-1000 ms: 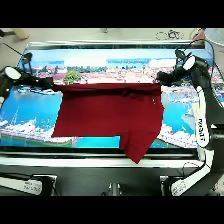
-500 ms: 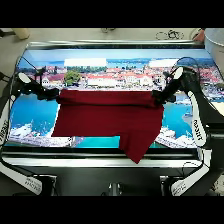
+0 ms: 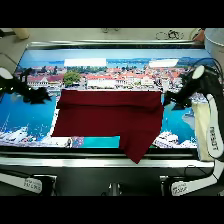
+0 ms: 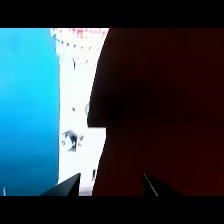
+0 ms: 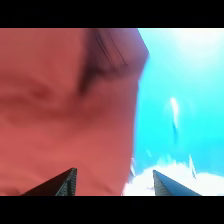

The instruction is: Fold the shirts.

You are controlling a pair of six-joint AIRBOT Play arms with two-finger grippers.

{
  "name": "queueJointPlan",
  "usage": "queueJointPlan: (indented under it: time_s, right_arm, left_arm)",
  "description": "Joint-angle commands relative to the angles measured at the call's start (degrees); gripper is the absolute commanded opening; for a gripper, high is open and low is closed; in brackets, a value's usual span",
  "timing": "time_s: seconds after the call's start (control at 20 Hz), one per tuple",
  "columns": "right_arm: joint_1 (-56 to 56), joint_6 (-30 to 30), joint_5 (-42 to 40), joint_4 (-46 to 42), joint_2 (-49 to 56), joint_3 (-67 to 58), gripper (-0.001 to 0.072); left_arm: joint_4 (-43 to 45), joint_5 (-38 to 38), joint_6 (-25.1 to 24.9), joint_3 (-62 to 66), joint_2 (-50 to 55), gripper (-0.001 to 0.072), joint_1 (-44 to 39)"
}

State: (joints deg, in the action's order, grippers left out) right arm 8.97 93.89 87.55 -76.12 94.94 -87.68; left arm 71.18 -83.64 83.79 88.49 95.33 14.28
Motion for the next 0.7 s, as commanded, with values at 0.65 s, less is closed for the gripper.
queueJointPlan:
  time_s: [0.65]
  right_arm:
    - [2.6, -5.7, -4.2, 1.4, -13.9, 26.4, 0.0492]
  left_arm:
    - [-2.2, 16.1, -2.8, -41.6, -15.0, 0.0474, -0.3]
